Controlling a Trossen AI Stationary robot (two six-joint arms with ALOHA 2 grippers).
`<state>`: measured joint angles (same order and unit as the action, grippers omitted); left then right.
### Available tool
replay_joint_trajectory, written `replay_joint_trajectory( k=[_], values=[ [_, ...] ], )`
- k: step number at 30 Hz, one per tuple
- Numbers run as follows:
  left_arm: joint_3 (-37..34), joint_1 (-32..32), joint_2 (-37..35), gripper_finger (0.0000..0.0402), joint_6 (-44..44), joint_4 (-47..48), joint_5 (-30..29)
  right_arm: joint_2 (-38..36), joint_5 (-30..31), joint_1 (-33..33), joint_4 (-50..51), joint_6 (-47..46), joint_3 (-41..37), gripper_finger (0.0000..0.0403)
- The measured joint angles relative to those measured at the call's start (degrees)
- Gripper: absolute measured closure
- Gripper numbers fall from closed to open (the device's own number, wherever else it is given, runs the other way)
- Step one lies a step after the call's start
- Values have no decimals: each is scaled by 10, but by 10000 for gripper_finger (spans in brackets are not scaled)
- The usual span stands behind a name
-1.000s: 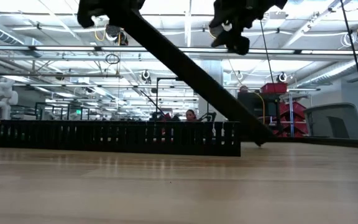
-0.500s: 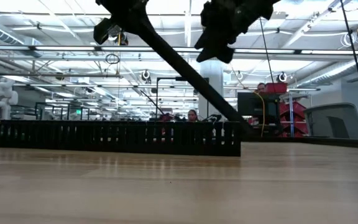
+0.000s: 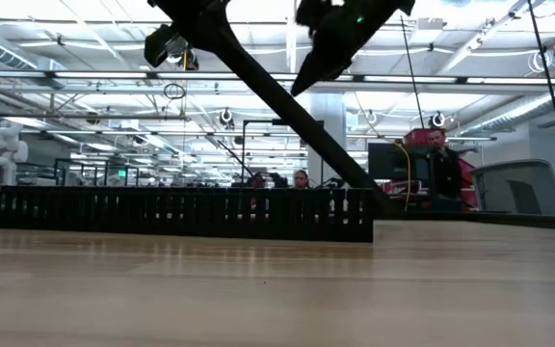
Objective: Ziptie cables
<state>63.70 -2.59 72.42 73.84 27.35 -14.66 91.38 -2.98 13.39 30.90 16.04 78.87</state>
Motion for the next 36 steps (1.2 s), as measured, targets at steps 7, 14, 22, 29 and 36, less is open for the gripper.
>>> replay_joint_trajectory(
  k=[7,14,22,29,36],
  values=[
    [-1,0,0,401,0,1,-4,52,72,-7,54,-16,53,88],
    [0,0,1,401,1,-1,-19,56,11,-7,76,-21,84,89],
    [0,0,2,401,5,-26,-22,67,-47,-8,51,-50,84,89],
    [0,4,2,401,15,-35,-24,68,-45,-6,40,-36,84,89],
    [0,27,2,401,16,-44,-24,68,-49,2,38,-27,84,89]
  ],
)
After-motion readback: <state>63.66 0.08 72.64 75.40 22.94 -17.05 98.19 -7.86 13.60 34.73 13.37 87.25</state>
